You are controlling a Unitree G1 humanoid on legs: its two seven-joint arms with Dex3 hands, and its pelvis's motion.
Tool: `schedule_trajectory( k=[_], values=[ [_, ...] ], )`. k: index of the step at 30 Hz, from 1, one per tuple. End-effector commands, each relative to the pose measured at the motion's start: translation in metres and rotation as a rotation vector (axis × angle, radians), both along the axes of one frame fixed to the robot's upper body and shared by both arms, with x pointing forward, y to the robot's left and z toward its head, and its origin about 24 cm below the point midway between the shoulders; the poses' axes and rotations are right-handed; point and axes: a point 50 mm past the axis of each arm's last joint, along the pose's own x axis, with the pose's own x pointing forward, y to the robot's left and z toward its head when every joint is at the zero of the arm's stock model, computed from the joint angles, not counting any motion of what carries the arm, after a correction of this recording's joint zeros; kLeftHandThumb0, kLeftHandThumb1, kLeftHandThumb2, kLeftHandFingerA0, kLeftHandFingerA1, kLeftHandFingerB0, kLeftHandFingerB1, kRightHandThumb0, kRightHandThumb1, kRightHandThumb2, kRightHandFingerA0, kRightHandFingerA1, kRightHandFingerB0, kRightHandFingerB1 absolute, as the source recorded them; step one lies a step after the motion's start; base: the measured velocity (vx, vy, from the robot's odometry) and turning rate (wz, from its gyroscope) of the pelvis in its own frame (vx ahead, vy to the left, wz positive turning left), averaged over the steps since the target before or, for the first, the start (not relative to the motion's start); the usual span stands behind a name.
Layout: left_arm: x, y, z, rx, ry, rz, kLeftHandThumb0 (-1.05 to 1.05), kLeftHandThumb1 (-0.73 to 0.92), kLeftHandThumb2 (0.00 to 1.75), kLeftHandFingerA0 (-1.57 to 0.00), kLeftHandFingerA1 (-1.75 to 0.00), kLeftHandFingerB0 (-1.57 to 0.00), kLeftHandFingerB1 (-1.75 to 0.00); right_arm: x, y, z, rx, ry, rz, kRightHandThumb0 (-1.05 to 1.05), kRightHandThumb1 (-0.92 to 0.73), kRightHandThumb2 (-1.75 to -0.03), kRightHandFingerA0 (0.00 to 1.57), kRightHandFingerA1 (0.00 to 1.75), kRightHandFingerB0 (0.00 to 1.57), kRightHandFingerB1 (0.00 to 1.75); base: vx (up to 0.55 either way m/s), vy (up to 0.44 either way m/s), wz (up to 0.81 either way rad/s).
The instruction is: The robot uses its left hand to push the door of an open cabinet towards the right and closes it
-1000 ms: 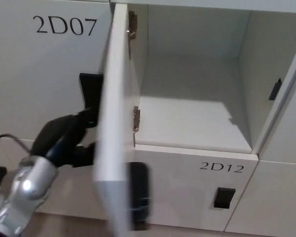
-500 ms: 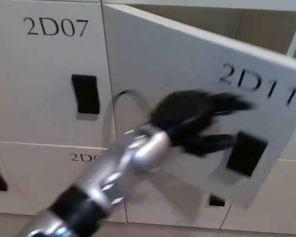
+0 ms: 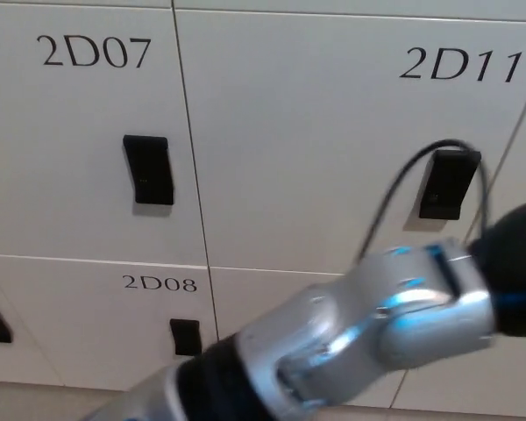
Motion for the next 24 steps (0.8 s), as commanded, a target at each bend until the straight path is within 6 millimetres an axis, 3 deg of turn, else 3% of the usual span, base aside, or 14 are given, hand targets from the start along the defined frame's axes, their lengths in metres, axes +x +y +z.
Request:
schedule_trajectory(
  k=[1,2,4,5,6,7,9,11,12,13,14,18,19,24],
  values=[
    [0.024,0.095,-0.077,0.320,0.192,0.248,-0.80,0.90,1.03,0.00,-0.20,0.00,-0.20,0.005,-0.013,0.006,-0.044,-0.008,-0.022,-0.56,-0.68,-0.98,0.37,0.53,0.32,0.48,0.00,0.000,0.00],
    [0.025,0.108,-0.087,0.339,0.231,0.296,-0.86,0.90,1.02,0.00,-0.22,0.00,-0.22,0.005,-0.013,0.007,-0.045,-0.009,-0.021,-0.56,-0.68,-0.98,0.37,0.53,0.32,0.48,0.00,0.000,0.00],
    [0.025,0.113,-0.090,0.349,0.244,0.313,-0.86,0.90,1.02,0.00,-0.22,0.00,-0.22,0.005,-0.014,0.007,-0.046,-0.009,-0.021,-0.56,-0.68,-0.98,0.37,0.53,0.32,0.48,0.00,0.000,0.00],
    [0.027,0.135,-0.110,0.342,0.348,0.386,-0.61,0.88,0.67,-0.43,-0.42,-0.36,-0.33,0.003,-0.013,0.005,-0.026,0.000,-0.031,-0.46,-0.65,-1.00,0.39,0.56,0.32,0.51,0.00,0.000,0.00],
    [0.025,0.153,-0.124,0.338,0.422,0.442,-0.61,0.88,0.67,-0.43,-0.42,-0.36,-0.33,0.001,-0.012,0.004,-0.011,0.006,-0.038,-0.46,-0.65,-1.00,0.39,0.56,0.32,0.51,0.00,0.000,0.00],
    [0.021,0.186,-0.150,0.337,0.537,0.559,-0.67,0.79,0.74,-0.37,-0.43,-0.32,-0.35,-0.002,-0.011,0.002,-0.005,0.015,-0.039,-0.45,-0.80,-0.65,0.51,0.40,0.46,0.38,0.00,0.000,0.00],
    [0.017,0.209,-0.167,0.344,0.599,0.648,-0.67,0.79,0.74,-0.37,-0.43,-0.32,-0.35,-0.004,-0.011,0.001,-0.019,0.018,-0.029,-0.45,-0.80,-0.65,0.51,0.40,0.46,0.38,0.00,0.000,0.00],
    [0.016,0.220,-0.173,0.340,0.627,0.685,-0.61,0.88,0.67,-0.39,-0.38,-0.35,-0.32,-0.003,-0.011,0.001,-0.025,0.022,-0.021,-0.43,-0.81,-0.65,0.50,0.41,0.45,0.38,0.00,0.000,0.00],
    [0.010,0.255,-0.192,0.292,0.683,0.835,-0.58,0.85,0.66,-0.43,-0.42,-0.38,-0.34,-0.002,-0.012,0.002,-0.026,0.016,-0.019,-0.51,-0.66,-1.00,0.52,0.59,0.41,0.53,0.00,0.000,0.00],
    [0.008,0.265,-0.196,0.279,0.694,0.874,-0.58,0.85,0.66,-0.43,-0.42,-0.38,-0.34,-0.001,-0.012,0.003,-0.026,0.014,-0.019,-0.51,-0.66,-1.00,0.52,0.59,0.41,0.53,0.00,0.000,0.00],
    [0.005,0.274,-0.199,0.258,0.702,0.909,-0.54,0.84,0.65,-0.45,-0.45,-0.39,-0.35,0.000,-0.012,0.003,-0.027,0.013,-0.019,-0.43,-0.80,-0.64,0.48,0.40,0.45,0.38,0.00,0.000,0.00],
    [0.002,0.282,-0.202,0.231,0.706,0.931,-0.54,0.84,0.65,-0.45,-0.45,-0.39,-0.35,0.002,-0.011,0.004,-0.027,0.012,-0.017,-0.43,-0.80,-0.64,0.48,0.40,0.45,0.38,0.00,0.000,0.00],
    [-0.007,0.314,-0.213,0.182,0.748,1.078,-0.59,0.87,0.66,-0.47,-0.47,-0.40,-0.35,0.003,-0.012,0.004,-0.037,0.014,-0.004,-0.45,-0.80,-0.64,0.49,0.40,0.45,0.37,0.00,0.000,0.00],
    [-0.032,0.368,-0.234,0.134,0.820,1.326,-0.61,0.85,0.66,-0.46,-0.48,-0.39,-0.34,-0.001,-0.010,0.002,-0.033,0.023,-0.012,-0.46,-0.78,-0.63,0.50,0.40,0.47,0.37,0.00,0.000,0.00]
  ],
)
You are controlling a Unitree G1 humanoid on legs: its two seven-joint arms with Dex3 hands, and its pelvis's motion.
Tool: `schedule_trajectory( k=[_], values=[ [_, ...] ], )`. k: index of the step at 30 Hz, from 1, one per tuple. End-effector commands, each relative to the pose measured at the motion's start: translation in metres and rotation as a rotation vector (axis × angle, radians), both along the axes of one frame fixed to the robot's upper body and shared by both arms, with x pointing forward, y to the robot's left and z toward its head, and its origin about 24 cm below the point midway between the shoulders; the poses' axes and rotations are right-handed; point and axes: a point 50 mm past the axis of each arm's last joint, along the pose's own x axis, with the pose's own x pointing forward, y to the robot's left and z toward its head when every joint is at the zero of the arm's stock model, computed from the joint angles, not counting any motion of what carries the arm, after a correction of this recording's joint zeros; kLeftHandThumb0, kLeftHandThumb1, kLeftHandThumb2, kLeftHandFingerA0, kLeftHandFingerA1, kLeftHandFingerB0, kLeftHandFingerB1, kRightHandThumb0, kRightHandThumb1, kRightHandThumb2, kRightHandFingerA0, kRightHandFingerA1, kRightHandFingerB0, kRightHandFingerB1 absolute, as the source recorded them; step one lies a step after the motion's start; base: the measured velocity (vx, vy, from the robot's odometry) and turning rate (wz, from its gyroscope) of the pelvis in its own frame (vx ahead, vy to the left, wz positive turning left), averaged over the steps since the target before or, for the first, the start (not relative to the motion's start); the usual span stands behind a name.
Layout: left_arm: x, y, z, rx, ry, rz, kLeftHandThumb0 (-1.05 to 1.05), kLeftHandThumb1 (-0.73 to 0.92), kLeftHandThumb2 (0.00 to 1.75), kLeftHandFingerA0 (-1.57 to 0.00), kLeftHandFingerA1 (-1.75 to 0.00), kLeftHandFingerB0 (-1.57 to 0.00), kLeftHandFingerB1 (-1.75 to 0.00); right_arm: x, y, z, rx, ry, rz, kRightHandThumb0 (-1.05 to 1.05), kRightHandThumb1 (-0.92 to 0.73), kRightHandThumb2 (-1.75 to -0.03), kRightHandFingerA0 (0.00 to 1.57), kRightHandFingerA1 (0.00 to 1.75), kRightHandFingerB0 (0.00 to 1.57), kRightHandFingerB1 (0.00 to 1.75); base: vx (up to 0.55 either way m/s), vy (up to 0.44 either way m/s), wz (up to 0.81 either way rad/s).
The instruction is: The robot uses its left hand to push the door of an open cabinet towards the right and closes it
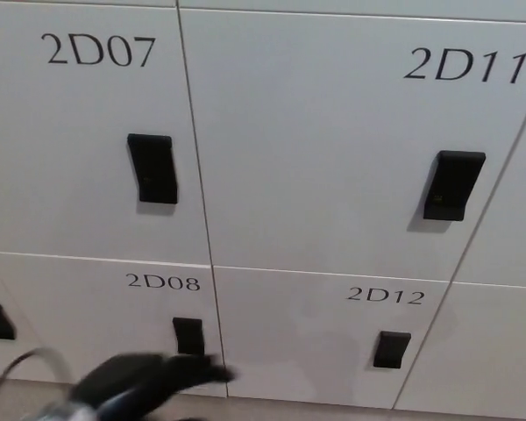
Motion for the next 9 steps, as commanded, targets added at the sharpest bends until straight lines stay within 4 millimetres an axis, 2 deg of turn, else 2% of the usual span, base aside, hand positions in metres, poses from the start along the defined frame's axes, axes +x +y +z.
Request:
schedule_trajectory(
  k=[1,3,5,9],
  values=[
    [-0.043,0.103,-0.024,-0.037,-0.049,0.480,-0.62,0.84,0.66,-0.46,-0.46,-0.39,-0.34,-0.003,-0.010,0.001,-0.036,0.021,-0.010,-0.45,-0.78,-0.63,0.51,0.40,0.47,0.37,0.00,0.000,0.00],
    [-0.044,0.106,-0.025,-0.030,-0.045,0.495,-0.62,0.84,0.66,-0.46,-0.46,-0.39,-0.34,-0.004,-0.010,0.001,-0.037,0.022,-0.010,-0.45,-0.78,-0.63,0.51,0.40,0.47,0.37,0.00,0.000,0.00],
    [-0.047,0.121,-0.032,-0.021,-0.009,0.577,-0.66,0.84,0.65,-0.50,-0.50,-0.42,-0.35,-0.002,-0.010,0.002,-0.023,0.023,-0.009,-0.44,-0.80,-0.64,0.51,0.40,0.47,0.38,0.00,0.000,0.00],
    [-0.048,0.127,-0.036,-0.008,0.011,0.610,-0.66,0.84,0.65,-0.49,-0.50,-0.42,-0.35,-0.002,-0.009,0.002,-0.032,0.019,0.000,-0.44,-0.80,-0.65,0.51,0.41,0.47,0.38,0.00,0.000,0.00]
  ],
)
